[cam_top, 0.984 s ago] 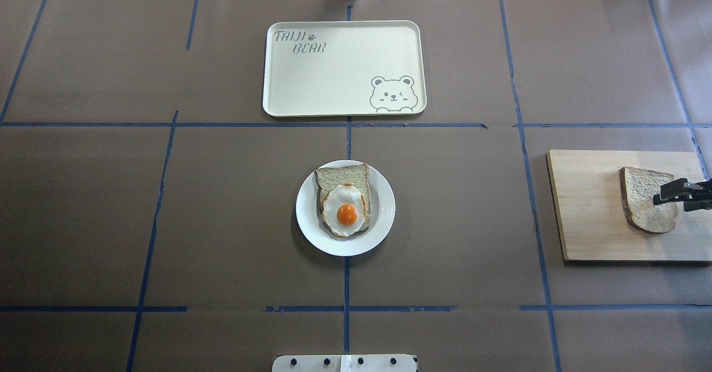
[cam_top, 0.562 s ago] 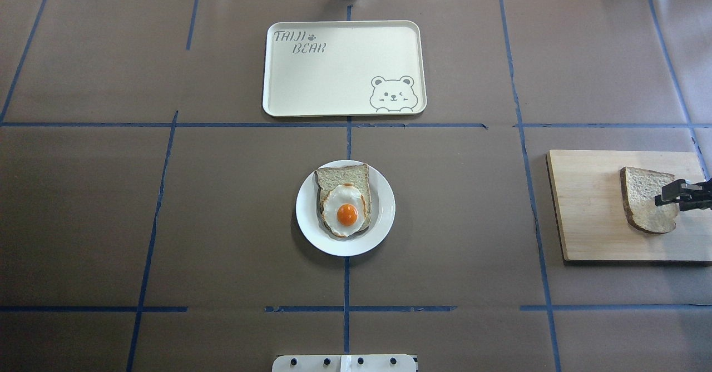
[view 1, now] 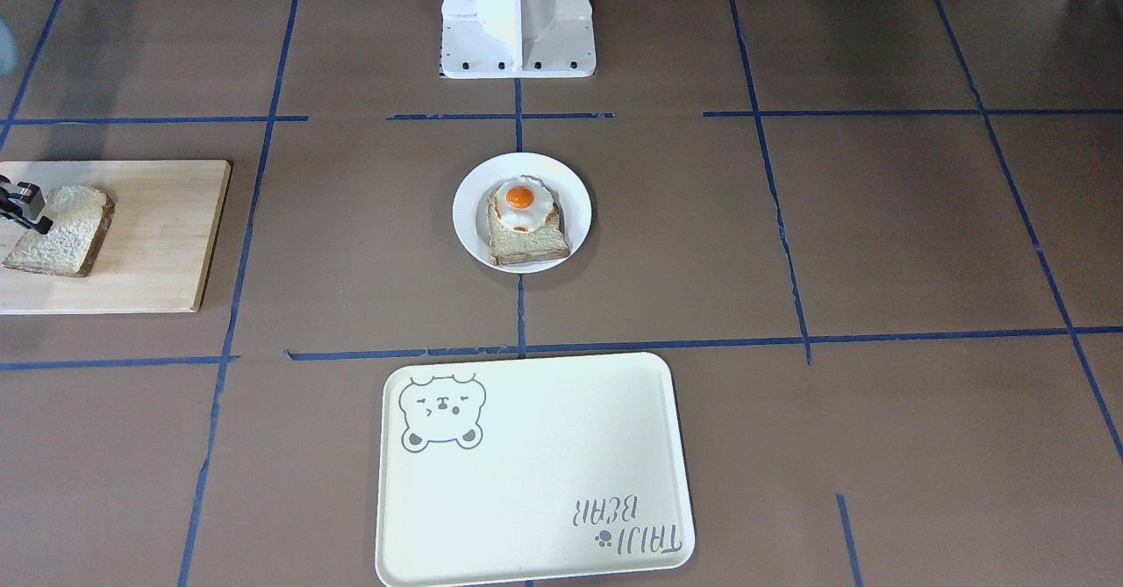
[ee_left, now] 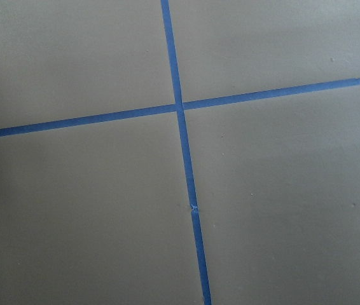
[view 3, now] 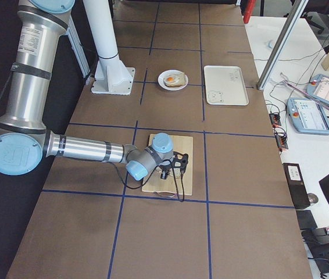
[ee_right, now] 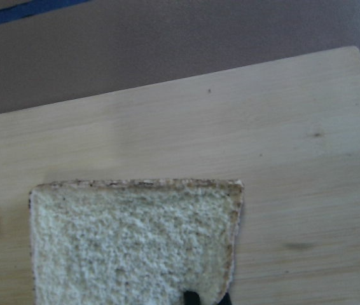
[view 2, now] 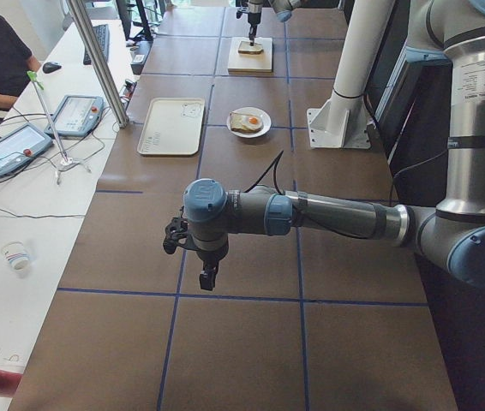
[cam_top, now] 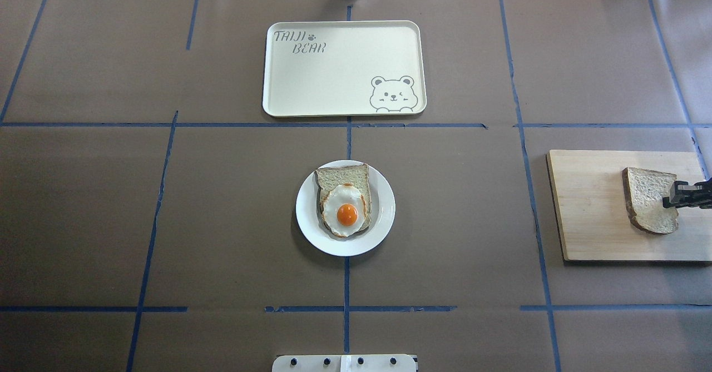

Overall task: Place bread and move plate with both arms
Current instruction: 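Lower the right gripper onto the bread slice on the bamboo board and grasp it, then lift the bread slice with the right gripper and carry it over the plate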

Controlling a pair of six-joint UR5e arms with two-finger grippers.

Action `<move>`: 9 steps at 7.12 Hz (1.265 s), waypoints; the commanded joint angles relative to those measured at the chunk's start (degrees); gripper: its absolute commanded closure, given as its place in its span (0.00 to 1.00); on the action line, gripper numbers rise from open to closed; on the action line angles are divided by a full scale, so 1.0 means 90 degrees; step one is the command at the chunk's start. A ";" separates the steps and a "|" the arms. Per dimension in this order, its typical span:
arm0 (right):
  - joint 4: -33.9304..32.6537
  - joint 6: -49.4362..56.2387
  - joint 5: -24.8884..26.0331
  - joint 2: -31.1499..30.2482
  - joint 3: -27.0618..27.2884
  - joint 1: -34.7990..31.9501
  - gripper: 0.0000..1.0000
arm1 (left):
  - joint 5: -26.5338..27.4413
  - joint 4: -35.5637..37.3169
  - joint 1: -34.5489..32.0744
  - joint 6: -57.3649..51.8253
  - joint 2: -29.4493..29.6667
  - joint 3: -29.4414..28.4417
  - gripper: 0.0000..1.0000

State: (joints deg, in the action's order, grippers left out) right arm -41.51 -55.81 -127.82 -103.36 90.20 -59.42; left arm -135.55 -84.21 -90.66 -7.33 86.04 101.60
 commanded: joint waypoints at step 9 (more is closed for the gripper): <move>0.0686 -0.0436 -0.2349 0.1081 0.0076 -0.0878 1.00 | -0.0037 0.0011 0.0005 0.0013 -0.0019 -0.0010 0.00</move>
State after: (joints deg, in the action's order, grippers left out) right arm -35.47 -57.29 -147.41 -96.83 90.83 -67.25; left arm -135.87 -84.11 -90.69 -7.21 85.89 101.58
